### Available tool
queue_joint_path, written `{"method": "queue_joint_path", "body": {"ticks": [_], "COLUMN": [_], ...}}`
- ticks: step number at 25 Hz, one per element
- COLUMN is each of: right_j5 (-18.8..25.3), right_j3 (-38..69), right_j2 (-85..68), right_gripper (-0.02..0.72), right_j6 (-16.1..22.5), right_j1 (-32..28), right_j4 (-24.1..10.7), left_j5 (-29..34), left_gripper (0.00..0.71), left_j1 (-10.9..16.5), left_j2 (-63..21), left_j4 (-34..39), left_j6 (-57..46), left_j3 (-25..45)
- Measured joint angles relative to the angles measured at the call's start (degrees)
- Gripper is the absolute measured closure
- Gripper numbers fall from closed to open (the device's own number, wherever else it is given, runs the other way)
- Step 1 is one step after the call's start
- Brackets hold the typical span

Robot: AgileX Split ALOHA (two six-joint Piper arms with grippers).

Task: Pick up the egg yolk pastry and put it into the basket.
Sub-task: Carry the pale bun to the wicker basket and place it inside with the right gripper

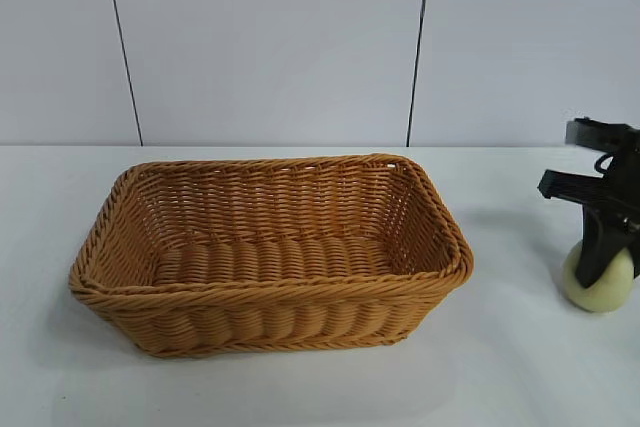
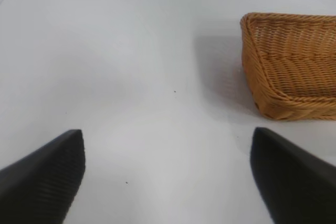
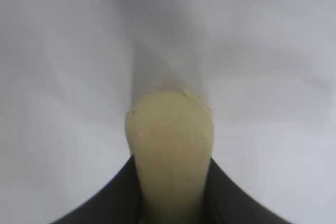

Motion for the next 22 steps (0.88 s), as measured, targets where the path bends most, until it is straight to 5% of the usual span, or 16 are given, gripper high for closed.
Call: {"method": "queue_joint_path", "body": {"ticks": [10,15,22], "right_j5": [6.3,5.8,1.4], "right_j3": [-13.7,-16.1,-16.2], "right_j2": [-2.9,-2.9,-1.6], "right_gripper": [0.566,0.566,0.566], "right_j6": [2.9,7.0,10.4], "right_j1": [11.4,21.1,33.8], "right_j4": [-4.3,-8.3,-8.4], "left_j5": [0.0,0.0,0.0], "left_gripper": [0.048,0.048,0.048], "left_j1": [0.0,0.0,0.0], "left_j2": [0.0,0.0,0.0], "left_j4": [0.0,0.0,0.0], "left_j6": [0.0,0.0,0.0], "left_j3": [0.0,0.0,0.0]}}
